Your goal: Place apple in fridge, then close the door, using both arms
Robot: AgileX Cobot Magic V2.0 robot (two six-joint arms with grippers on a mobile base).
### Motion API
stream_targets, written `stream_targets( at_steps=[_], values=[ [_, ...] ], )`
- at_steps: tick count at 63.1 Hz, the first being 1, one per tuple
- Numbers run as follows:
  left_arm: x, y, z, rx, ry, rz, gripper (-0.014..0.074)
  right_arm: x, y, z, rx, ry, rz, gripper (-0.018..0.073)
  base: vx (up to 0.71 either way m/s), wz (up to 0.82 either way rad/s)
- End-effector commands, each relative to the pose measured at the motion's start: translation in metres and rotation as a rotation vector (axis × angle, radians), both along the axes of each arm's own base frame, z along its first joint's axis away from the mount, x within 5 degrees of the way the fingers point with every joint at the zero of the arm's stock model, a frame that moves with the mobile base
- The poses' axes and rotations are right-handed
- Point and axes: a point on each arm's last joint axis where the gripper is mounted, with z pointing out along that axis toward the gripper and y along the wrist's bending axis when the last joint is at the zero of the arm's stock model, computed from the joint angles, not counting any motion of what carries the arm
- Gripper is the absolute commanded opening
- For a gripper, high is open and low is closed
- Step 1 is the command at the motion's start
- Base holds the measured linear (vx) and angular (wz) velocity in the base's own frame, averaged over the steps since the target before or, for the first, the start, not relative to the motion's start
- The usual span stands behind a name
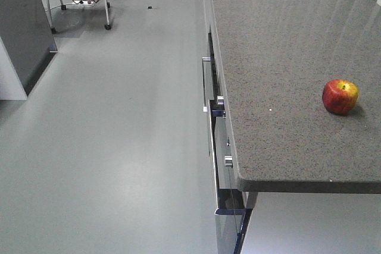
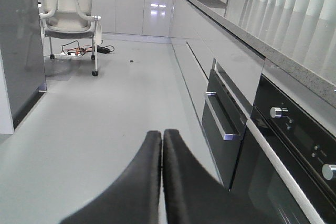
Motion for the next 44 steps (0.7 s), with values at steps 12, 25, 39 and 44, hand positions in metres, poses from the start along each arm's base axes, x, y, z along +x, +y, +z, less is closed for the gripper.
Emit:
stream_targets(
  at_steps=[12,25,39,44],
  values=[
    [0.0,0.0,0.0,-0.021,-0.065,-0.001,-0.0006,-0.006,-0.005,0.027,0.385,-0.142,0.057,-0.0003,0.0,0.0],
    [0.0,0.0,0.0,-0.021,-0.065,-0.001,-0.0006,-0.016,0.0,0.104,0.279,-0.086,0.078,-0.0003,0.0,0.0],
    [0.0,0.0,0.0,-0.021,-0.065,-0.001,-0.0006,0.014,0.003,0.176,-0.039,0.191,0.019,0.0041,0.0,0.0],
    [0.0,0.0,0.0,-0.021,-0.065,-0.001,-0.0006,0.032,0.002,0.194,-0.085,0.241,-0.002,0.0112,0.0,0.0]
  ],
)
